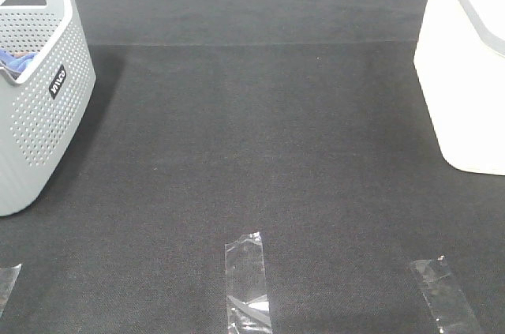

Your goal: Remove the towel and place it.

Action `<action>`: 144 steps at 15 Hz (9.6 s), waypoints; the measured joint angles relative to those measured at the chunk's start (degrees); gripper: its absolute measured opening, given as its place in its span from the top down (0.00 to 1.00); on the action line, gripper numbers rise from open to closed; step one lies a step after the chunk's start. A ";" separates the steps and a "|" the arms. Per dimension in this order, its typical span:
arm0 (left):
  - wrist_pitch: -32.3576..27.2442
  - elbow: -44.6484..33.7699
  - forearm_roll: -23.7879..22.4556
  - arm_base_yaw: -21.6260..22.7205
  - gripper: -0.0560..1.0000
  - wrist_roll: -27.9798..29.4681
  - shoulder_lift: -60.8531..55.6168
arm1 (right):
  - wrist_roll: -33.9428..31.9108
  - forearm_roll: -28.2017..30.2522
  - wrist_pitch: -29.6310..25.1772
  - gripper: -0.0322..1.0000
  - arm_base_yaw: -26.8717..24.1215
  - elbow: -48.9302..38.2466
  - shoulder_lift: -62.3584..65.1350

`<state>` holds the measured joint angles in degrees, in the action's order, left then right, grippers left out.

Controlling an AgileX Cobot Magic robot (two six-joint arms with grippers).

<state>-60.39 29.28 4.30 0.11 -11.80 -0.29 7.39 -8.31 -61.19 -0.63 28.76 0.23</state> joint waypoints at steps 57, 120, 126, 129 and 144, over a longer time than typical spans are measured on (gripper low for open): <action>0.00 0.00 0.00 0.00 0.25 0.00 0.00 | 0.00 0.00 0.00 0.25 0.00 0.00 0.00; 13.75 87.49 -5.56 11.29 0.94 15.47 132.98 | -0.06 0.00 0.00 0.25 0.00 0.00 0.00; 11.52 87.49 0.06 11.23 0.94 6.82 123.19 | -0.06 0.00 0.00 0.25 0.00 0.00 0.00; 9.85 87.49 7.68 11.23 0.94 -0.74 117.11 | -0.06 0.00 0.00 0.25 0.00 0.00 0.00; 4.58 87.55 47.38 -9.11 0.94 -25.27 97.57 | 2.29 -7.85 1.32 0.25 0.00 0.00 -11.75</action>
<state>-55.81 116.83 51.68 -9.00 -37.07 97.29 9.68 -16.16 -59.87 -0.63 28.76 -11.52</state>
